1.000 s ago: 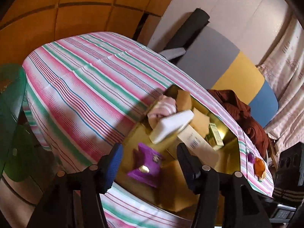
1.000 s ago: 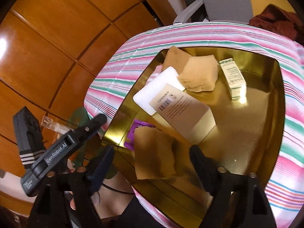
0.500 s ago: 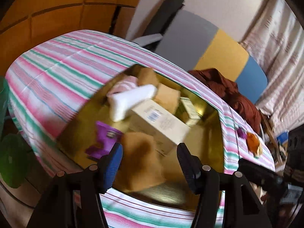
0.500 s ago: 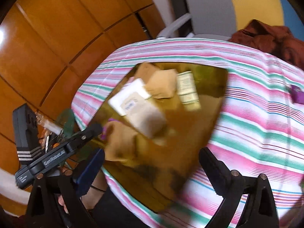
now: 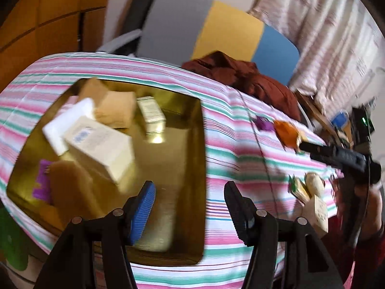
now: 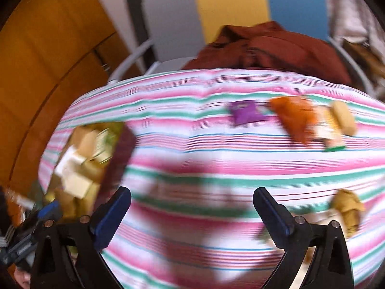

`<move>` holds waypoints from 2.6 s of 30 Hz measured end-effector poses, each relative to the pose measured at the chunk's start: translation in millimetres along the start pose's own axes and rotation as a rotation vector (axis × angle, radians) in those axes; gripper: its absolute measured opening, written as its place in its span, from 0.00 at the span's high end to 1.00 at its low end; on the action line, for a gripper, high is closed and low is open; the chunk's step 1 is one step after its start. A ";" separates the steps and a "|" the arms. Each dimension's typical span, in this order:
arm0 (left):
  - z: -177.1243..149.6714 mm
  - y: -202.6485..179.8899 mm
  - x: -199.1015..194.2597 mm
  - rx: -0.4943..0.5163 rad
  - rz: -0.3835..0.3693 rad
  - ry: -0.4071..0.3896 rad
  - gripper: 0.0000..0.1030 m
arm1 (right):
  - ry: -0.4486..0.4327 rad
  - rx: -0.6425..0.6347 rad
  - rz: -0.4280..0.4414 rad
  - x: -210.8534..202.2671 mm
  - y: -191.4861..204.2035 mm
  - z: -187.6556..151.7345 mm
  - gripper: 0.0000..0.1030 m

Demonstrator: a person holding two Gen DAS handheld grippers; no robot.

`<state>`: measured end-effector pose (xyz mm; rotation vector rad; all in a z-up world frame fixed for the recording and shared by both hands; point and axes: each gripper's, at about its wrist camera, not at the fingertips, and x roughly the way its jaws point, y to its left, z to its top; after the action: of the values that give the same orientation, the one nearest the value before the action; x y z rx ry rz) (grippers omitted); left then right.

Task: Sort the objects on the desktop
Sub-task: 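Grasp the orange bread packet with the right tool while the left grasps another purple packet, then carry the orange packet and purple packet into the gold tray and open both tools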

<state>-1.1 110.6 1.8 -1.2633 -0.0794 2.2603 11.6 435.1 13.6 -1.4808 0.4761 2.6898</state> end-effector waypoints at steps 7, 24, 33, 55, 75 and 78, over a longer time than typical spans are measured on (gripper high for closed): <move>-8.7 -37.6 20.5 0.072 -0.029 0.067 0.41 | -0.016 -0.015 -0.185 2.5 -61.6 23.8 0.01; -4.5 -75.6 59.3 0.117 -0.022 0.153 0.41 | -0.067 -0.070 -0.199 68.2 -112.1 91.4 0.01; 32.5 -107.9 108.5 0.105 -0.039 0.157 0.41 | 0.039 -0.075 -0.189 91.5 -117.3 88.7 0.32; 139.6 -195.8 235.0 0.283 -0.008 0.122 0.38 | 0.124 0.148 -0.078 87.0 -141.9 86.2 0.42; 118.3 -221.1 269.9 0.442 -0.094 0.103 0.32 | 0.139 0.193 -0.036 89.0 -150.5 87.8 0.40; 113.2 -215.0 266.4 0.397 -0.107 0.051 0.34 | 0.138 0.193 -0.038 90.1 -150.6 87.3 0.39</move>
<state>-109.6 445.8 -75.2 -1.0743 0.2993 2.0225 -82.6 592.7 -55.1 -1.6082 0.6853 2.4435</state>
